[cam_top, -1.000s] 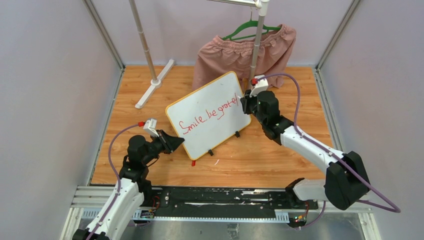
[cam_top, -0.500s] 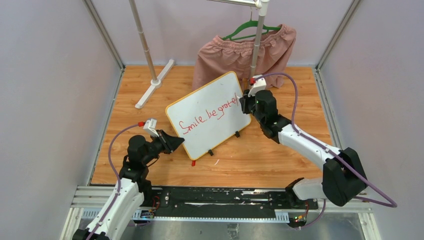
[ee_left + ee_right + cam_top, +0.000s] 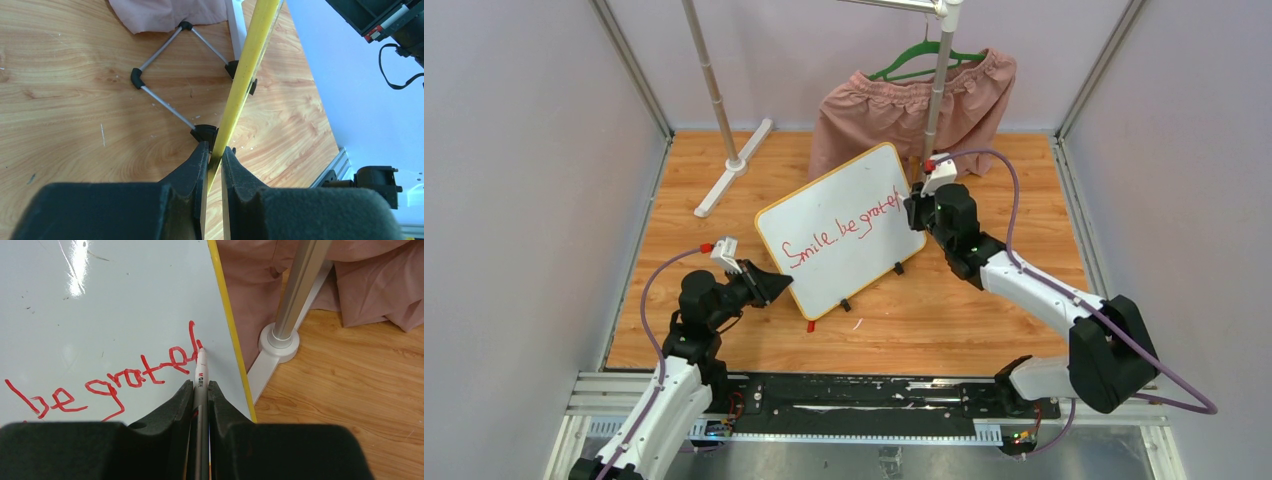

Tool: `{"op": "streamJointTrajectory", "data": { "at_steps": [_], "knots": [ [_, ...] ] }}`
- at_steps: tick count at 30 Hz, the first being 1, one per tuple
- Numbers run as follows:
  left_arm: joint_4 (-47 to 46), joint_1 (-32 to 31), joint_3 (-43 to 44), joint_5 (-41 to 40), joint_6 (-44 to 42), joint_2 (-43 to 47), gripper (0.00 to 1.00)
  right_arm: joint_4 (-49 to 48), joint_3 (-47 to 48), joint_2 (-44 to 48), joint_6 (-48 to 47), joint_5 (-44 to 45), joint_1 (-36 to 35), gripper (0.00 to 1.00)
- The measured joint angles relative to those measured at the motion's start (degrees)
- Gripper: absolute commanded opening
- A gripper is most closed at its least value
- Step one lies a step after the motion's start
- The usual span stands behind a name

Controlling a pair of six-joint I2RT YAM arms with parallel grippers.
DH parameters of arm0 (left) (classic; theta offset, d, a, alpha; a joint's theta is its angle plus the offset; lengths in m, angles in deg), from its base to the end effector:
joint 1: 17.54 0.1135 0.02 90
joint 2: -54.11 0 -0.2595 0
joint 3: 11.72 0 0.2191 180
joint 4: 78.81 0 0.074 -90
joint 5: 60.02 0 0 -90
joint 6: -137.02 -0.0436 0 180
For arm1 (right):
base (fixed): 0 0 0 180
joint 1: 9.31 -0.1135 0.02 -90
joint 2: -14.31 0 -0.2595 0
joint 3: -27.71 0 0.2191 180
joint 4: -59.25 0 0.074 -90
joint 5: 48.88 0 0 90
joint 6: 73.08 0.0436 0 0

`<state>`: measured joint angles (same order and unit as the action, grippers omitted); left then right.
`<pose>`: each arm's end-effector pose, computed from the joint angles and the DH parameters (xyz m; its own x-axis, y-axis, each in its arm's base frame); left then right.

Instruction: Write a sentence on the whiteboard

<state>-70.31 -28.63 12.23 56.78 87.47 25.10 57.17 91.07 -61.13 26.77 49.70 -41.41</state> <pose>0.1150 -0.0426 0.1935 -0.5655 -0.4793 -0.6712 0.3087 0.6317 -0.7111 0.2443 0.1456 0.2985 -0.2135 0.0657 -0.9747 -0.3699 0.9180 0.1429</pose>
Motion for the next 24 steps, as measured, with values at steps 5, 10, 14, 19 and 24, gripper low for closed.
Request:
{"op": "streamJointTrajectory", "data": {
  "at_steps": [5,10,14,19,24],
  "knots": [
    [0.0,0.0,0.0,0.0,0.0,0.0,0.0,-0.3,-0.9,0.3,0.0,0.0,0.0,0.0],
    [0.0,0.0,0.0,0.0,0.0,0.0,0.0,-0.4,-1.3,0.5,0.0,0.1,0.0,0.0],
    [0.0,0.0,0.0,0.0,0.0,0.0,0.0,-0.4,-1.3,0.5,0.0,0.5,0.0,0.0],
    [0.0,-0.3,0.0,0.0,0.0,0.0,0.0,-0.2,-1.3,0.5,0.0,1.0,0.0,0.0],
    [0.0,-0.3,0.0,0.0,0.0,0.0,0.0,0.2,-1.0,0.5,0.0,1.2,0.0,0.0]
  ]
}}
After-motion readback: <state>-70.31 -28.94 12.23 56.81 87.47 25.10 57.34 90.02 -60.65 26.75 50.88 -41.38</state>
